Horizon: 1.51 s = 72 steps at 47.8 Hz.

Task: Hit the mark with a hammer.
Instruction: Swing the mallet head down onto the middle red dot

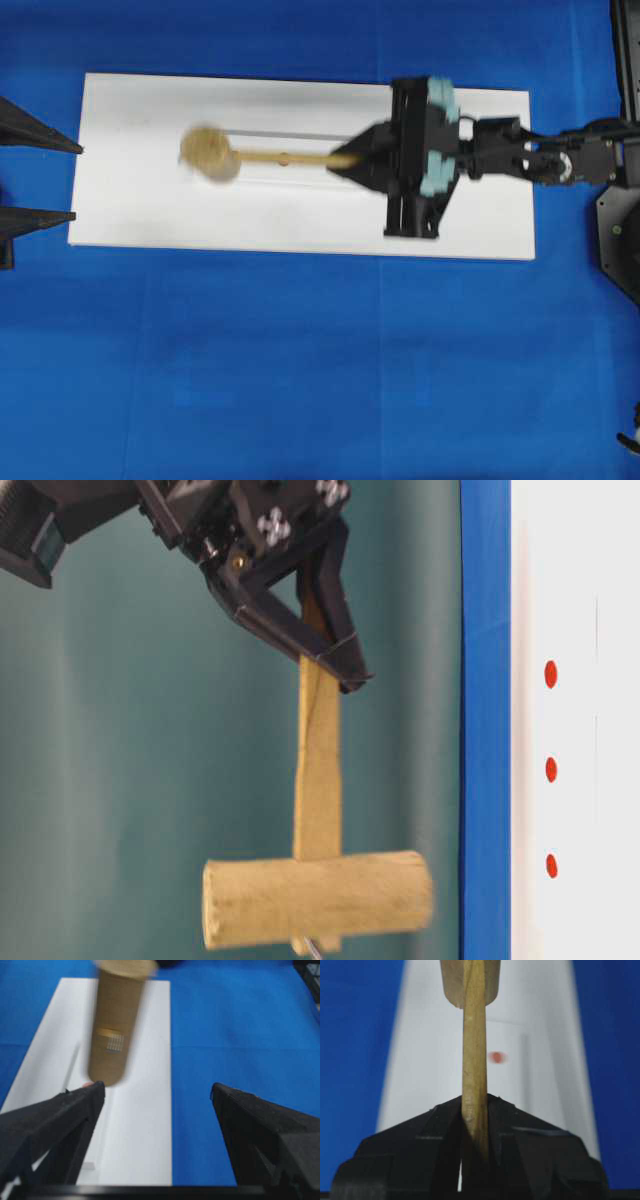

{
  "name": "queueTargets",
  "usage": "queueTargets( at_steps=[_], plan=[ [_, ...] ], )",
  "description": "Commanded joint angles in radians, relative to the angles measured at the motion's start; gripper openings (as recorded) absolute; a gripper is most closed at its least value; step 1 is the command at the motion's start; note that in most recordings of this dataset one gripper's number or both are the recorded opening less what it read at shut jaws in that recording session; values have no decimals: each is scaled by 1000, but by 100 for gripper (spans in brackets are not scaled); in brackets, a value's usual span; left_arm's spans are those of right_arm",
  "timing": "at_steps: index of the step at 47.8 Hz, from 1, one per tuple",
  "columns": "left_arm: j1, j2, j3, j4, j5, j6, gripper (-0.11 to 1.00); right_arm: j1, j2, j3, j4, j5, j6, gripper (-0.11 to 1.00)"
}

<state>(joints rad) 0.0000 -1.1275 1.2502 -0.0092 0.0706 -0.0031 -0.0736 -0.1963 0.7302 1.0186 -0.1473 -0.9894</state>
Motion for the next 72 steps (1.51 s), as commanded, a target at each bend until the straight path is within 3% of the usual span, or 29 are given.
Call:
queueTargets(
  at_steps=[1, 30, 47, 61, 72],
  plan=[
    [3, 11, -12, 2, -6, 3, 84, -23, 0, -25, 3, -20, -2, 3],
    [2, 11, -12, 2, -6, 3, 84, -38, 32, -38, 3, -14, -3, 3],
    [2, 12, -11, 2, -6, 2, 84, -40, 250, -29, 61, 8, 2, 3],
    [3, 12, -11, 2, -6, 0, 84, -40, 181, -28, 58, 3, -6, 3],
    [2, 12, -9, 2, -6, 0, 84, -38, 34, 6, 55, 3, -11, 3]
  ],
)
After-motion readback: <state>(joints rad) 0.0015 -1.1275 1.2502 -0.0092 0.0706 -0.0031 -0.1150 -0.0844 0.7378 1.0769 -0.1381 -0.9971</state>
